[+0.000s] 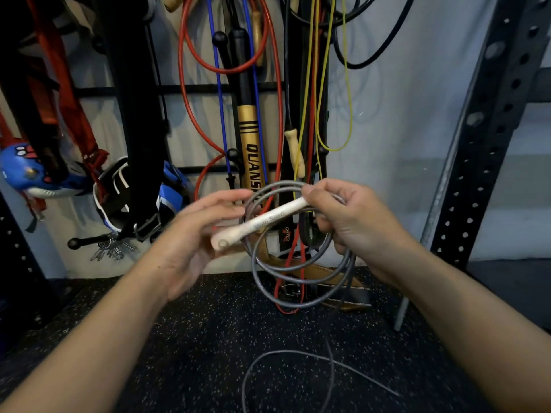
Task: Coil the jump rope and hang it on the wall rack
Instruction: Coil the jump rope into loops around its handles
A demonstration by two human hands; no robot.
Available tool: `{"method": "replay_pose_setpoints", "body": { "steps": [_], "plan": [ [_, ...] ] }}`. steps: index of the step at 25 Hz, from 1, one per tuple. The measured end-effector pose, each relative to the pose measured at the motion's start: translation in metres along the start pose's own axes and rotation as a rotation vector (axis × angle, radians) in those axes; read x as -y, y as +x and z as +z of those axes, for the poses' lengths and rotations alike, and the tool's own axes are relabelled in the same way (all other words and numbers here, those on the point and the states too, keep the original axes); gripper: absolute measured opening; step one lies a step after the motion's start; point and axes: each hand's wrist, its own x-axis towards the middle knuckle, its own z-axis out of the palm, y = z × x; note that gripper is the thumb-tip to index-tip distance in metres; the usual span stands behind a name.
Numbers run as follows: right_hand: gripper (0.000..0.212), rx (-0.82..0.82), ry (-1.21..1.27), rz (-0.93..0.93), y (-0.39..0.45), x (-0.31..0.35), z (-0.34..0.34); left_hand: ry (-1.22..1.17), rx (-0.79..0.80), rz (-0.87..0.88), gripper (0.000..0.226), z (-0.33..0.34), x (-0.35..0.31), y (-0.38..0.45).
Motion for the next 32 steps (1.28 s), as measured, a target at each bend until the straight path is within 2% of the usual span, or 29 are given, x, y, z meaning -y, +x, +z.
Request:
{"method": "replay_pose_setpoints", "body": {
  "steps": [3,5,7,9,11,12,15,17,19,23,26,28,31,32],
  "plan": [
    [0.024,0.128,-0.139,-0.059,-0.001,0.004,0.003,0.523,0.164,0.186,0.058,-0.003,-0.023,-0.003],
    [0.024,0.215,-0.241,-0.113,-0.003,0.009,0.009,0.681,0.296,0.179,0.07,0.005,-0.032,-0.005],
    [0.023,0.289,-0.352,-0.167,-0.006,0.013,0.012,0.748,0.396,0.152,0.064,0.013,-0.032,-0.005],
    [0.021,0.357,-0.398,-0.198,-0.009,0.016,0.012,0.694,0.468,0.086,0.047,0.017,-0.028,-0.005],
    [0.021,0.413,-0.32,-0.176,-0.011,0.016,0.009,0.606,0.52,-0.019,0.032,0.018,-0.025,-0.009],
    [0.021,0.418,-0.276,-0.155,-0.011,0.014,0.007,0.64,0.543,-0.016,0.033,0.019,-0.022,-0.01],
    [0.021,0.379,-0.254,-0.162,-0.01,0.008,0.001,0.91,0.551,0.17,0.049,0.023,-0.013,-0.01],
    [0.026,0.308,-0.32,-0.22,-0.008,0.006,-0.004,1.001,0.508,0.269,0.052,0.025,-0.007,-0.009],
    [0.035,0.212,-0.326,-0.21,-0.007,0.006,-0.011,0.895,0.48,0.259,0.049,0.022,-0.002,-0.008],
    [0.055,0.06,-0.09,-0.096,-0.005,-0.006,-0.032,0.407,0.41,0.14,0.035,0.015,0.0,-0.005],
    [0.058,-0.004,0.067,0.011,-0.003,-0.028,-0.04,0.045,0.356,0.082,0.035,0.018,-0.002,-0.005],
    [0.065,0.026,0.19,0.111,-0.004,-0.04,-0.035,-0.194,0.299,0.091,0.035,0.021,-0.003,-0.003],
    [0.113,0.195,0.342,0.178,-0.011,-0.049,-0.01,-0.55,0.138,0.143,0.037,0.034,-0.002,-0.001],
    [0.124,0.24,0.378,0.187,-0.014,-0.049,0.002,-0.65,0.071,0.16,0.037,0.039,0.001,0.0]
  ]
}}
